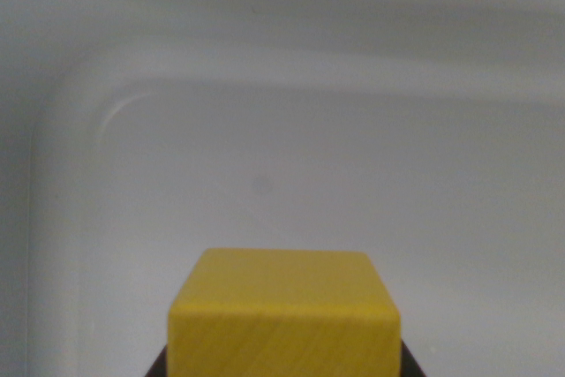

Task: Pick yellow cube

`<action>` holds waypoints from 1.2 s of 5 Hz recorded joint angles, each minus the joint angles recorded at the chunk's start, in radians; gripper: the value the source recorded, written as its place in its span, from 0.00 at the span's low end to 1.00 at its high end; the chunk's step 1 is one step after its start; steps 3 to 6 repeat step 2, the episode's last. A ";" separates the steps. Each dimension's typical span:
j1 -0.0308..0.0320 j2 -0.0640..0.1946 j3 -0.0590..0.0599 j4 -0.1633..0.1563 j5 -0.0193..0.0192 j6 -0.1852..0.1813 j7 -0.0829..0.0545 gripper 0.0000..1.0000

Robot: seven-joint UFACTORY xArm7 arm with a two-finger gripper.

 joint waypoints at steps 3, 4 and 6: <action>-0.0001 -0.004 0.000 0.005 0.0004 0.009 0.000 1.00; -0.0001 -0.004 0.000 0.005 0.0004 0.009 0.000 1.00; -0.0001 -0.004 0.000 0.005 0.0004 0.009 0.000 1.00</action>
